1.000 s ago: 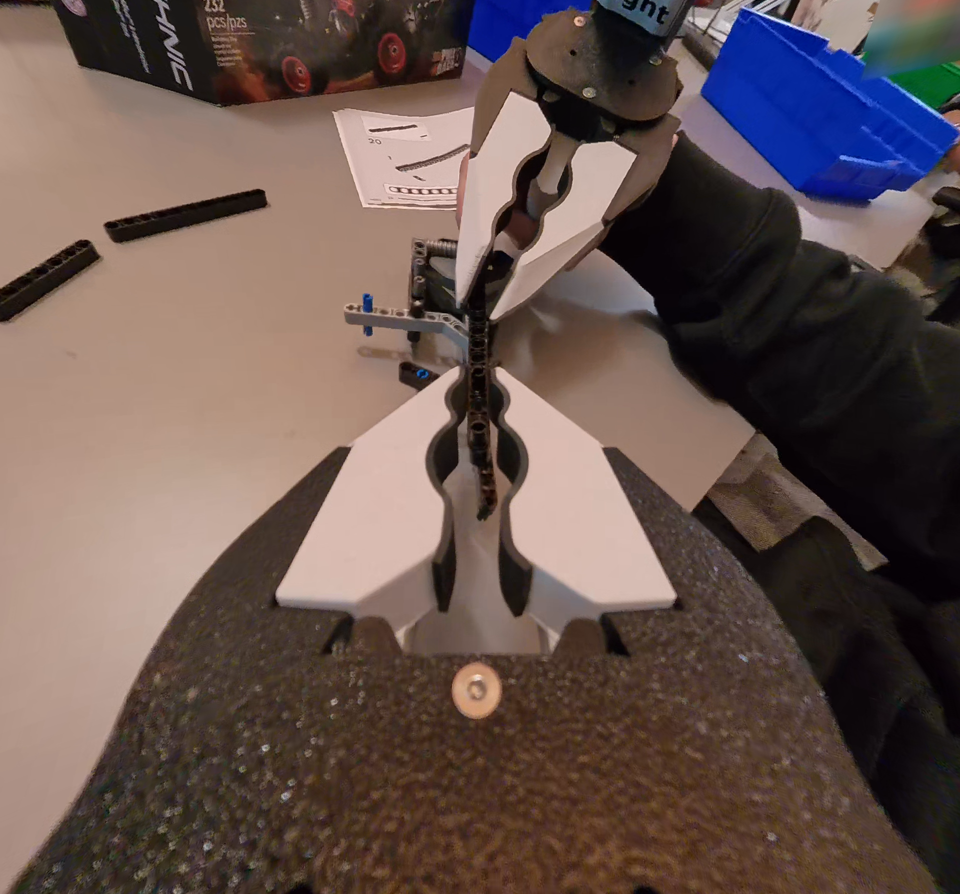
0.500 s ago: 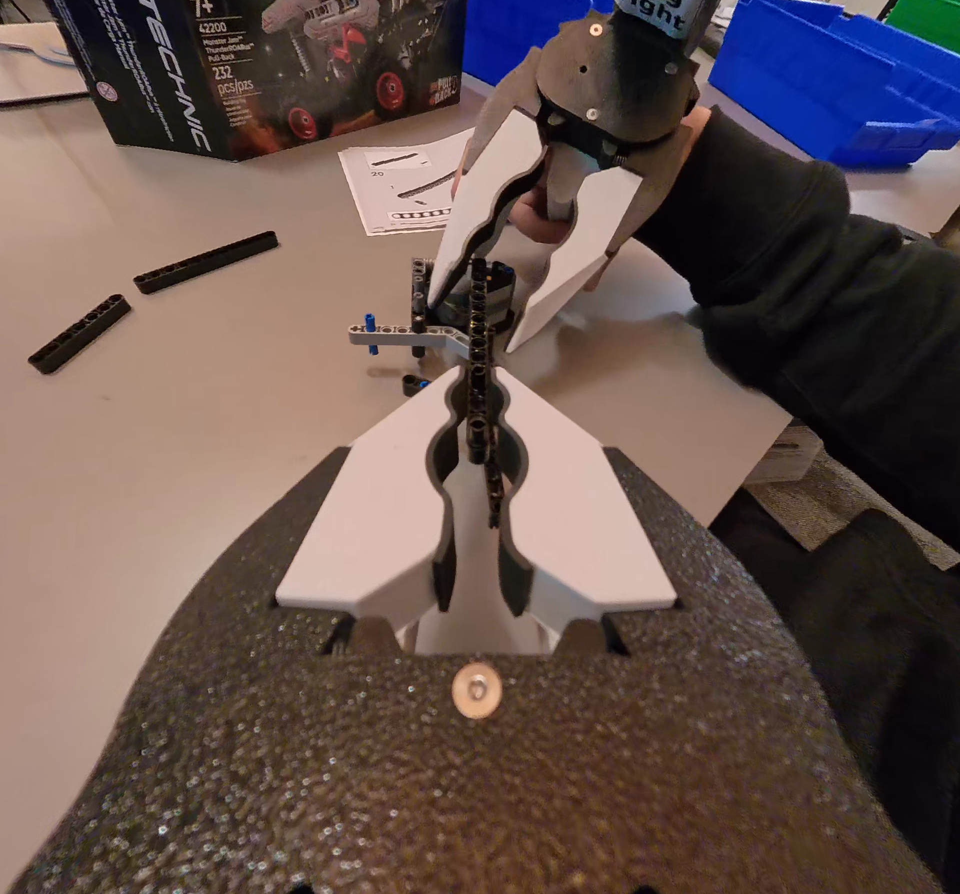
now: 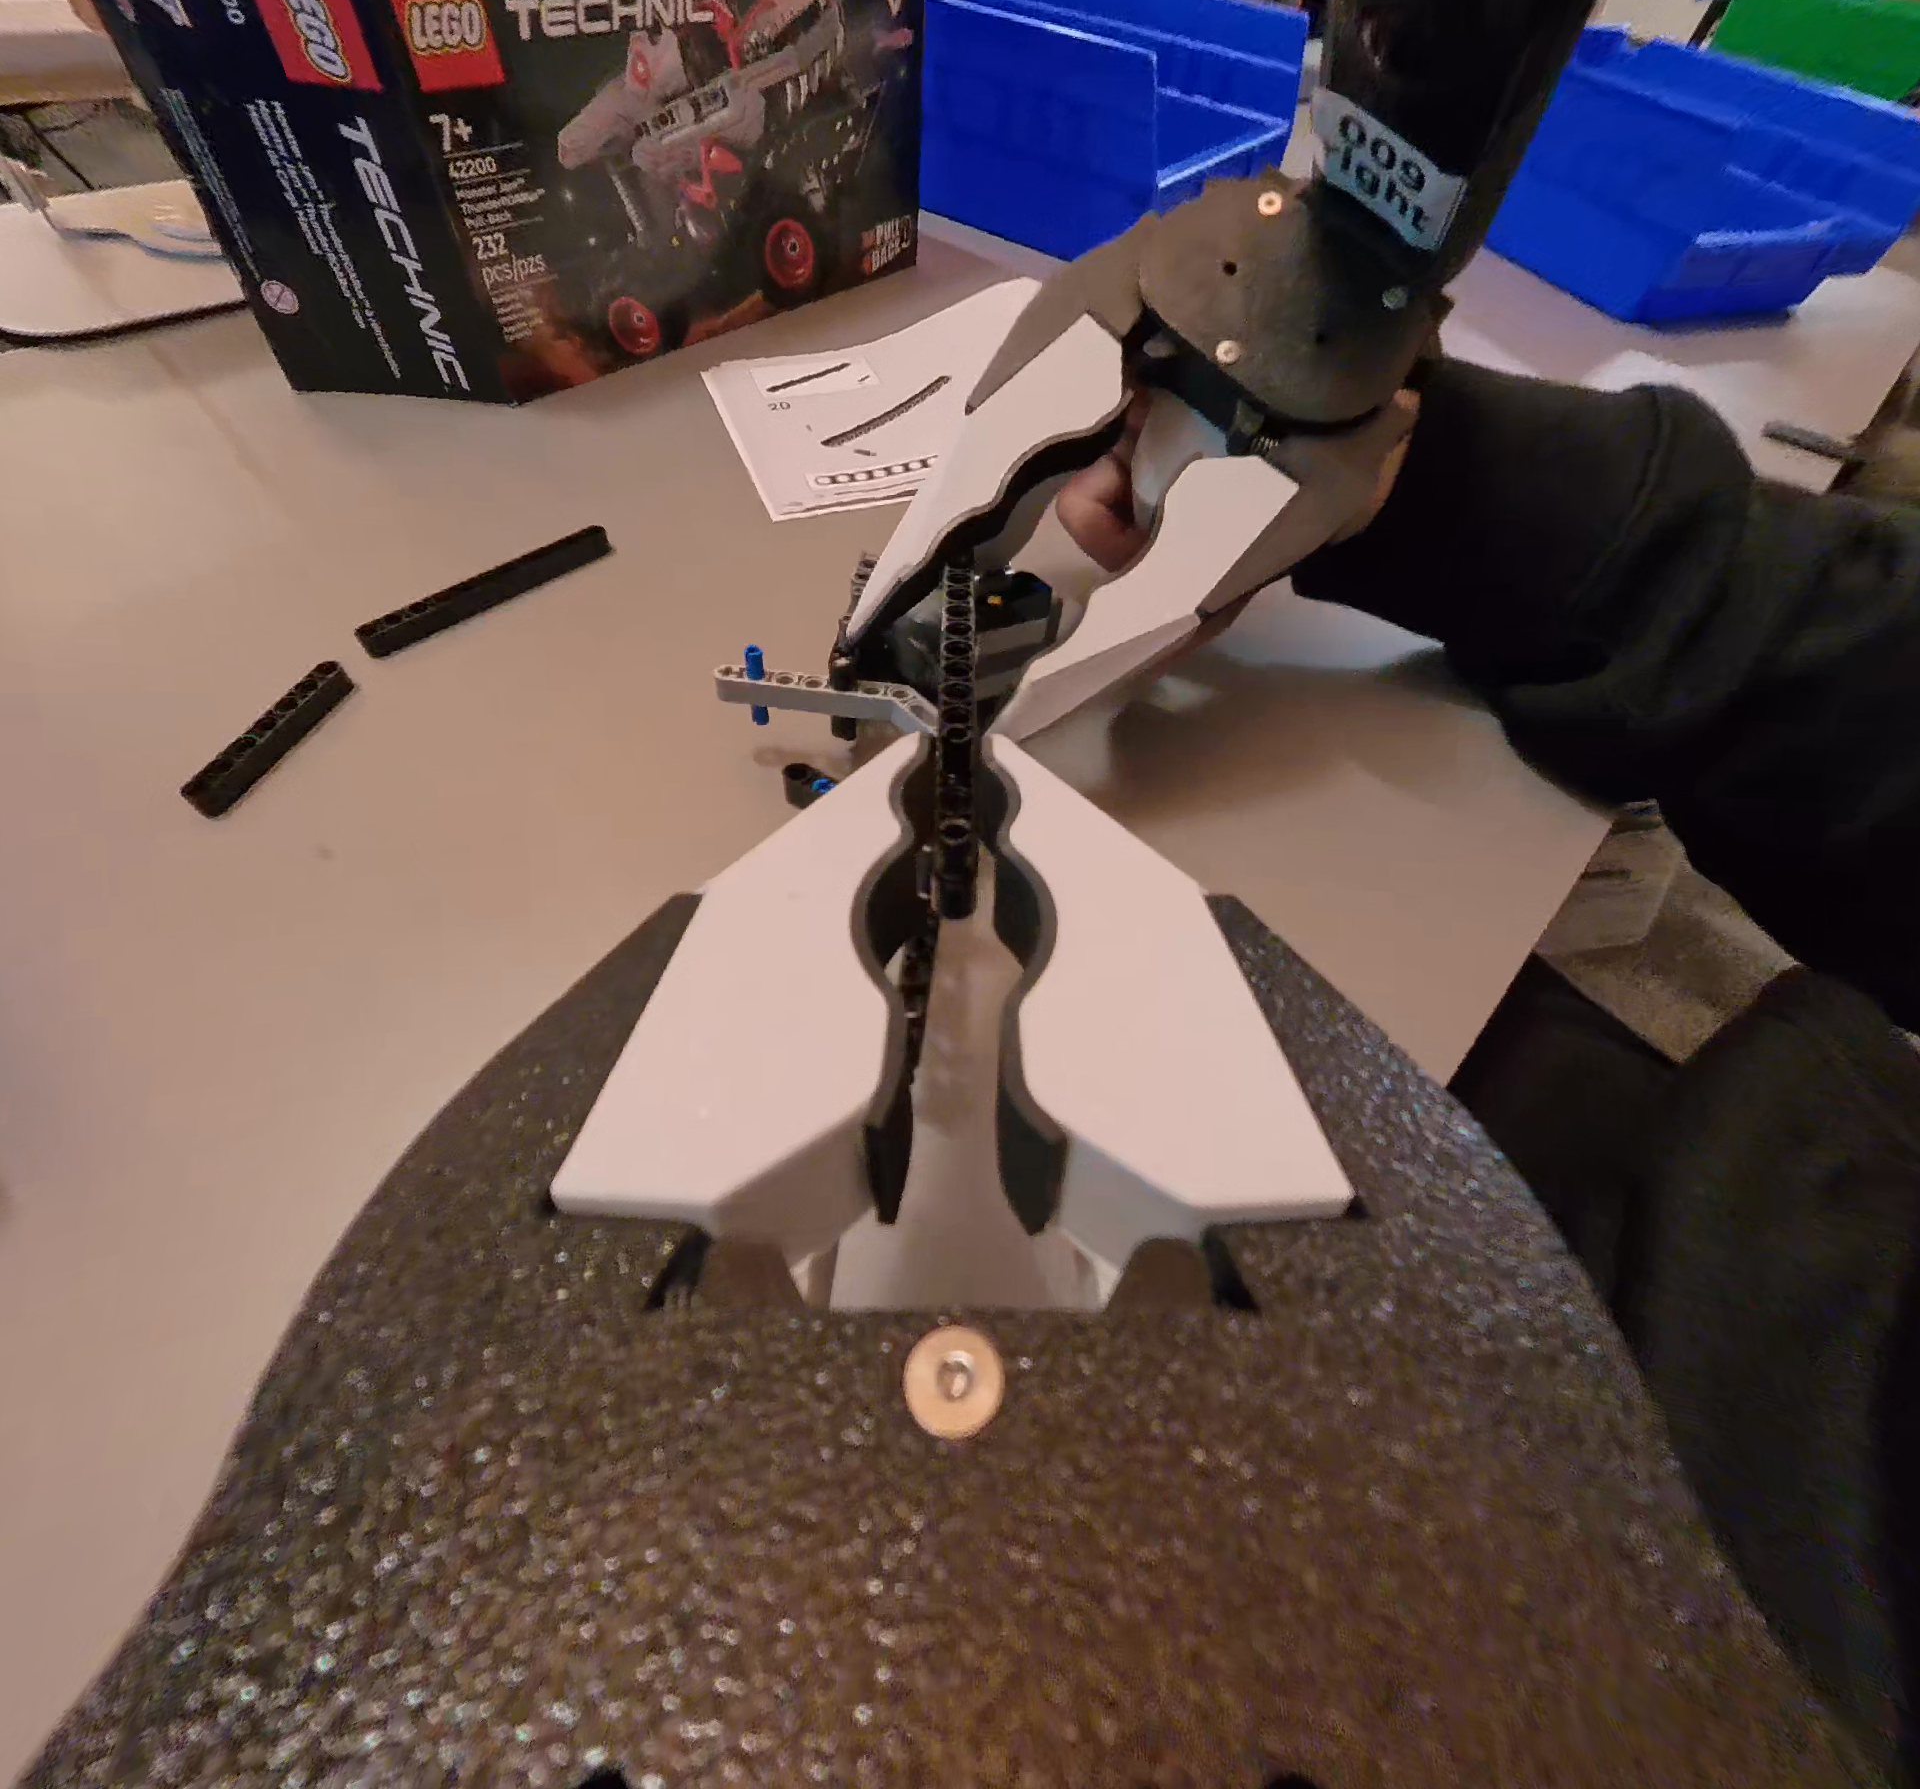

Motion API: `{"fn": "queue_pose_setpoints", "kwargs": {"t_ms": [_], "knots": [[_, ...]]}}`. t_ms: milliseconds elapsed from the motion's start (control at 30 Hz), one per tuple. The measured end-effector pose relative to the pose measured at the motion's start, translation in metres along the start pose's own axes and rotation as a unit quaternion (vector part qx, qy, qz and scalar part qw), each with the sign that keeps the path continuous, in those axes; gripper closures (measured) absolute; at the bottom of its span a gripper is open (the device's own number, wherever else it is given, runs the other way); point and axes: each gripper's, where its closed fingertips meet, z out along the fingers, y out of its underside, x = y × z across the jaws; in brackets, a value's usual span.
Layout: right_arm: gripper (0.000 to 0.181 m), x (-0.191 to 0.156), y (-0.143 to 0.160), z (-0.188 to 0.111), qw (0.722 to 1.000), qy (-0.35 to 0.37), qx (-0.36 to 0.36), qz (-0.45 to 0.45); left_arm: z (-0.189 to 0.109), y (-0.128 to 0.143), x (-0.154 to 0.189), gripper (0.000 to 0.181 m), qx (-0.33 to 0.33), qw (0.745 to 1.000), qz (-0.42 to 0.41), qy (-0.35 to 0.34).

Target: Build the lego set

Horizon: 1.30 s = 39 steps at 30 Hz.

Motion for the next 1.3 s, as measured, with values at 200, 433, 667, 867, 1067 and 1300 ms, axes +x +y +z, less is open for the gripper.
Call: {"fn": "queue_pose_setpoints", "kwargs": {"t_ms": [200, 433, 667, 867, 1067, 1300], "knots": [[0.137, 0.0, -0.002, 0.001, 1.0, 0.001, -0.009, -0.011, -0.002, 0.009, -0.009, 0.176, -0.016, 0.999, 0.008, 0.026], [0.149, -0.004, -0.021, -0.004, 0.993, 0.013, 0.036, -0.112, -0.001, 0.012, -0.011, 0.176, -0.014, 0.999, -0.019, 0.045], [0.151, -0.003, -0.016, -0.003, 0.949, 0.086, -0.093, -0.287, 0.002, 0.018, -0.014, 0.176, -0.019, 0.997, -0.069, 0.042], [0.159, 0.002, -0.02, 0.008, 0.898, 0.172, -0.14, -0.38, 0.002, 0.018, -0.014, 0.176, -0.021, 0.998, -0.057, 0.036], [0.174, 0.004, -0.019, 0.007, 0.862, 0.243, -0.142, -0.421, 0.002, 0.018, -0.013, 0.176, -0.022, 0.998, -0.049, 0.034], [0.174, 0.005, -0.019, 0.007, 0.834, 0.302, -0.143, -0.439, 0.003, 0.018, -0.012, 0.176, -0.021, 0.999, -0.037, 0.026]]}}
